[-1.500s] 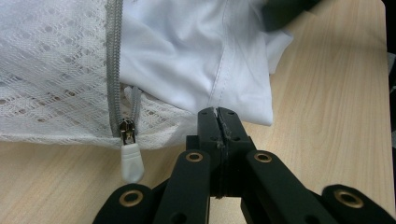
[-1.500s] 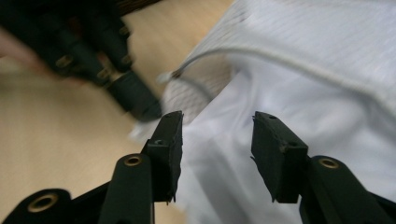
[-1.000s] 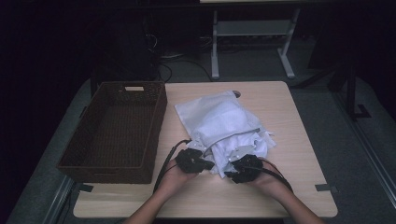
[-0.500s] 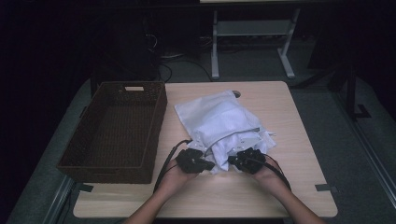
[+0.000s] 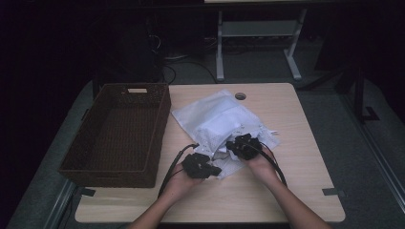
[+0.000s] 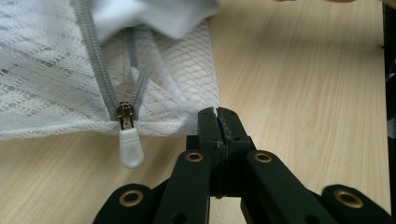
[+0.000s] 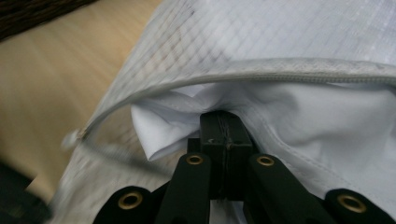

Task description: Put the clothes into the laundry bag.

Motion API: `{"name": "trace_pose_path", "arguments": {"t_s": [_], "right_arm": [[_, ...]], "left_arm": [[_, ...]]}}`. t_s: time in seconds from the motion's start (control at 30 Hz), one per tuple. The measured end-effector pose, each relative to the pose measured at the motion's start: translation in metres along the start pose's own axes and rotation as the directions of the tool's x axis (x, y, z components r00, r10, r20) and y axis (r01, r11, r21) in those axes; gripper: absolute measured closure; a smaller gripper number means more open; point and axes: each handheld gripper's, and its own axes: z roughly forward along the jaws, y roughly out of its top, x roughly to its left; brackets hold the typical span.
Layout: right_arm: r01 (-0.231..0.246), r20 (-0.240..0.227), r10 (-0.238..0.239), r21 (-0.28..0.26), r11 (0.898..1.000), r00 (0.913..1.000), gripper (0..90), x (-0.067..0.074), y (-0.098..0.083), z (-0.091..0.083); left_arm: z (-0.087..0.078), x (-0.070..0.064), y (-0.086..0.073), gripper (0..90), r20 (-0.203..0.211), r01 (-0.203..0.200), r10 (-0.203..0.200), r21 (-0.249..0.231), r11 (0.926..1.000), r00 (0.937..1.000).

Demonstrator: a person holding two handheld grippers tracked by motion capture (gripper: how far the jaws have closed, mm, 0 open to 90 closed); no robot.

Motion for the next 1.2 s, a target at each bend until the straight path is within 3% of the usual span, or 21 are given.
{"name": "trace_pose_path", "arguments": {"t_s": [0.03,0.13,0.3,0.33,0.43,0.47,0.5,0.53,0.67,0.7,0.8,0.83,0.87,0.97,1.13,1.2], "right_arm": [[-0.011,0.014,0.011,0.007,1.0,0.9998,89.5,-0.002,0.002,0.011],[-0.012,0.005,0.011,0.014,1.0,0.9999,88.3,-0.001,0.0,0.022],[0.008,-0.043,-0.007,0.024,1.0,0.999,75.4,0.001,-0.001,0.017],[0.027,-0.067,-0.025,0.024,0.999,0.9975,66.7,0.002,-0.001,0.009],[0.037,-0.09,-0.036,0.012,0.999,0.9953,62.0,0.004,-0.001,-0.004],[0.037,-0.092,-0.038,-0.011,0.999,0.995,58.4,0.004,-0.001,-0.02],[0.037,-0.092,-0.038,-0.011,0.999,0.995,58.4,0.004,-0.001,-0.02],[0.035,-0.115,-0.038,-0.029,0.999,0.9926,57.0,0.002,-0.004,-0.036],[0.03,-0.118,-0.034,-0.039,0.999,0.9924,55.5,-0.003,-0.012,-0.056],[0.035,-0.114,-0.038,-0.031,0.999,0.9928,54.9,-0.007,-0.022,-0.066],[0.034,-0.099,-0.033,0.002,0.999,0.9945,54.9,-0.013,-0.038,-0.073],[0.034,-0.099,-0.033,0.002,0.999,0.9945,54.9,-0.013,-0.038,-0.073],[0.022,-0.091,-0.019,0.033,0.999,0.9956,54.9,-0.018,-0.052,-0.072],[0.02,-0.085,-0.015,0.051,0.998,0.9962,54.6,-0.02,-0.055,-0.067],[0.097,-0.074,-0.093,0.066,0.993,0.9929,53.7,-0.01,-0.049,-0.039],[0.126,-0.043,-0.122,0.1,0.987,0.9916,62.6,-0.005,-0.046,-0.029]], "left_arm": [[0.0,0.0,0.0,89.9,0.003,-0.002,0.002,0.002,1.0,1.0],[0.002,0.001,-0.001,89.8,0.006,-0.001,0.0,0.011,0.9999,1.0],[0.001,0.003,-0.003,89.8,0.009,0.006,-0.007,0.011,0.9999,0.9999],[0.001,0.003,-0.002,89.8,0.007,0.003,-0.003,0.011,0.9999,1.0],[0.001,0.003,-0.002,89.7,0.005,0.002,-0.002,0.01,0.9999,1.0],[0.001,0.003,-0.002,89.7,0.004,0.001,-0.001,0.01,0.9999,1.0],[0.001,0.003,-0.002,89.7,0.004,0.001,-0.001,0.01,0.9999,1.0],[0.001,0.003,-0.002,89.7,0.003,0.001,-0.001,0.009,1.0,1.0],[0.001,0.003,-0.003,89.7,0.003,0.005,-0.005,0.004,1.0,1.0],[0.001,0.003,-0.003,89.7,0.003,0.004,-0.004,0.005,1.0,1.0],[0.002,0.003,-0.003,89.7,0.003,0.005,-0.005,0.008,1.0,1.0],[0.002,0.003,-0.003,89.7,0.003,0.005,-0.005,0.008,1.0,1.0],[0.002,0.003,-0.002,89.7,0.001,0.004,-0.004,0.012,0.9999,1.0],[0.002,0.003,-0.002,89.7,0.002,0.003,-0.003,0.011,0.9999,1.0],[0.004,0.003,-0.002,89.7,0.003,0.002,-0.002,0.018,0.9998,1.0],[0.004,0.003,-0.002,89.7,0.002,0.001,-0.001,0.02,0.9998,1.0]]}}
